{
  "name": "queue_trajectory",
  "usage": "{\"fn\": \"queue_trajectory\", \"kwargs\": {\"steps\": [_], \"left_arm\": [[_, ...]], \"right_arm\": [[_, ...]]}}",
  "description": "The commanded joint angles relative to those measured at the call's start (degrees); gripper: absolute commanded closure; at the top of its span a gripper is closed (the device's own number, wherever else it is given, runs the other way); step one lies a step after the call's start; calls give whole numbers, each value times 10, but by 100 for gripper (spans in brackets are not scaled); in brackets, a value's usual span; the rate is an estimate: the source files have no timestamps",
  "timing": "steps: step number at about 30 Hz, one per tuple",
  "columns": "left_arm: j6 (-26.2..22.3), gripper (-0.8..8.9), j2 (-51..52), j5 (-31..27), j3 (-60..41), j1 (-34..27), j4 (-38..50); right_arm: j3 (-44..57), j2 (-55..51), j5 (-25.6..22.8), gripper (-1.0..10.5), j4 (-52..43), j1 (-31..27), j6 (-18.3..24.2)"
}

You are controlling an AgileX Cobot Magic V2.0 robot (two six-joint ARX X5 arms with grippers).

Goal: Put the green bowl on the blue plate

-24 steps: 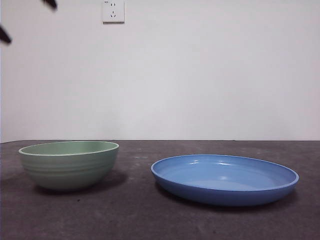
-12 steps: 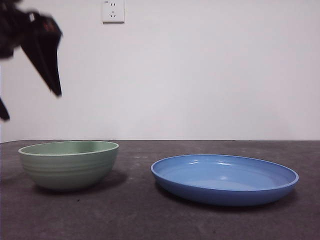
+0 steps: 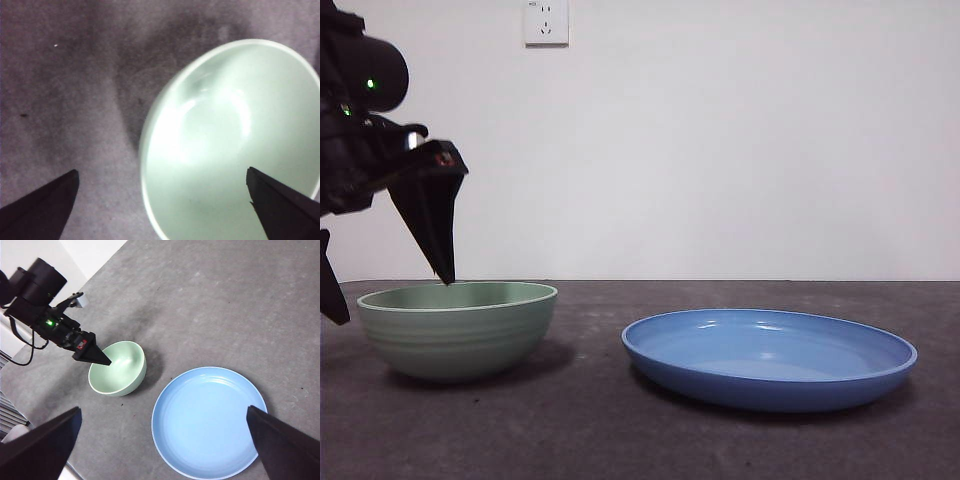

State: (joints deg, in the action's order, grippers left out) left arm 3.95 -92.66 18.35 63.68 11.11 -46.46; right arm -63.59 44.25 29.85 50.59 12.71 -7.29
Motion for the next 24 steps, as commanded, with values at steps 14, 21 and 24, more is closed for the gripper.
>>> {"fn": "queue_trajectory", "kwargs": {"steps": [14,21,24], "left_arm": [[-3,674,-31,1,12,0,17],[-2,721,-45,1,12,1,15],[-2,764,-45,1,13,1,17]], "right_arm": [[-10,2,1,313,-4,2,1],[-10,2,1,313,-6,2,1],[-10,2,1,313,-6,2,1]]}}
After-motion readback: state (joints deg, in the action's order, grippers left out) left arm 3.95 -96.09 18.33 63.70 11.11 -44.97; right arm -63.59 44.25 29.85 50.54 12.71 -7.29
